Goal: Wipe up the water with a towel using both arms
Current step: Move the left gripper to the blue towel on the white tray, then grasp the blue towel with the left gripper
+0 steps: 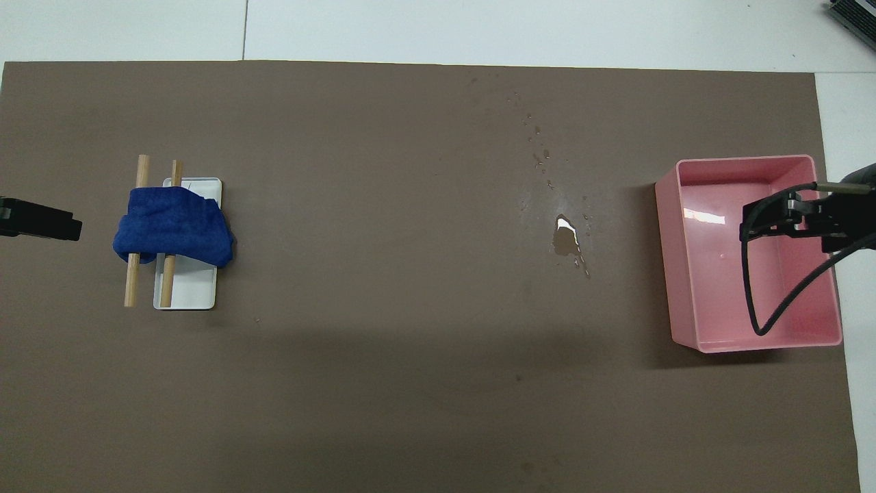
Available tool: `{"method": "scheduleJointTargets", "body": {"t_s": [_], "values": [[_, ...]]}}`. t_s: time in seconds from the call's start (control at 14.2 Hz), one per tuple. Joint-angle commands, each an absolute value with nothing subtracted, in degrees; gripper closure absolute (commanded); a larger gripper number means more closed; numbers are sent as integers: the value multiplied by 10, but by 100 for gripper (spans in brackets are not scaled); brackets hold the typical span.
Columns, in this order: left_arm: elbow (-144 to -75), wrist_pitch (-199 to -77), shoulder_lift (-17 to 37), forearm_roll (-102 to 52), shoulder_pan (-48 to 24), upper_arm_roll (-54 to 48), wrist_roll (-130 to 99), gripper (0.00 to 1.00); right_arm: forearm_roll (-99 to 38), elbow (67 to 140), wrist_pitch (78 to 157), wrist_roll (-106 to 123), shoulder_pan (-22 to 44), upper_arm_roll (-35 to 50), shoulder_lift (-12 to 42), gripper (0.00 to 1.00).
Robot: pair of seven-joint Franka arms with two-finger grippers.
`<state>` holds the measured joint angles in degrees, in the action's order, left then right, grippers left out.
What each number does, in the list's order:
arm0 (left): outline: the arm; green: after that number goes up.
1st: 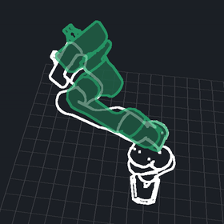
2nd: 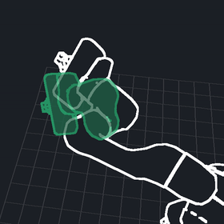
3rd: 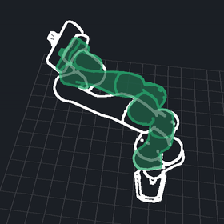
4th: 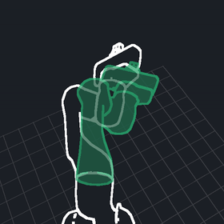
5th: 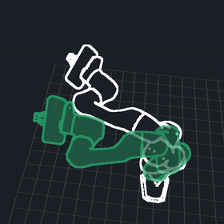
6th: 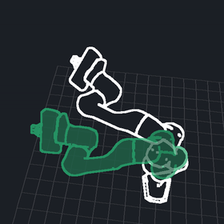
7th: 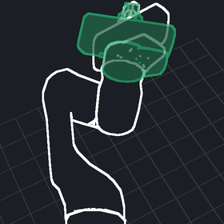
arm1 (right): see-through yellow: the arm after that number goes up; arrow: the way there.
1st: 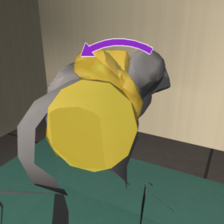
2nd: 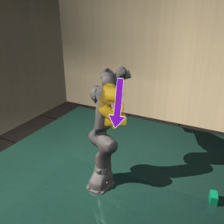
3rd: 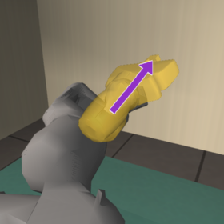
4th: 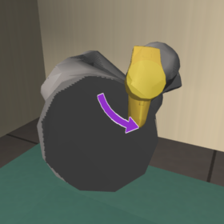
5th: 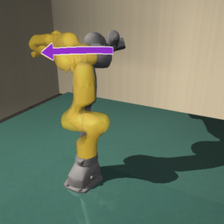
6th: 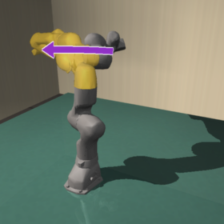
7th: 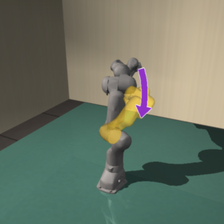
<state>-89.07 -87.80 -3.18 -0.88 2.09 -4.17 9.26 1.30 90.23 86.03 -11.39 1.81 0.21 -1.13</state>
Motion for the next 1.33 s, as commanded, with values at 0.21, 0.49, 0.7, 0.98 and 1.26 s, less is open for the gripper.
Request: {"method": "scheduleJointTargets", "body": {"t_s": [0.21,0.49,0.7,0.98,1.26], "values": [[-909,-898,-41,0,16,-30,92,0,0,921,861,-98,10,4,-29,0],[-1013,-1075,-57,6,37,-28,83,0,0,921,860,-98,10,4,-29,0],[-1099,-1171,-55,12,44,-28,67,0,0,921,860,-98,11,4,-29,0],[-1202,-1291,-46,82,20,-29,1,0,1,921,860,-98,10,4,-29,0],[-1230,-1301,-42,123,-6,-30,-41,0,0,921,860,-98,10,4,-29,0]]}}
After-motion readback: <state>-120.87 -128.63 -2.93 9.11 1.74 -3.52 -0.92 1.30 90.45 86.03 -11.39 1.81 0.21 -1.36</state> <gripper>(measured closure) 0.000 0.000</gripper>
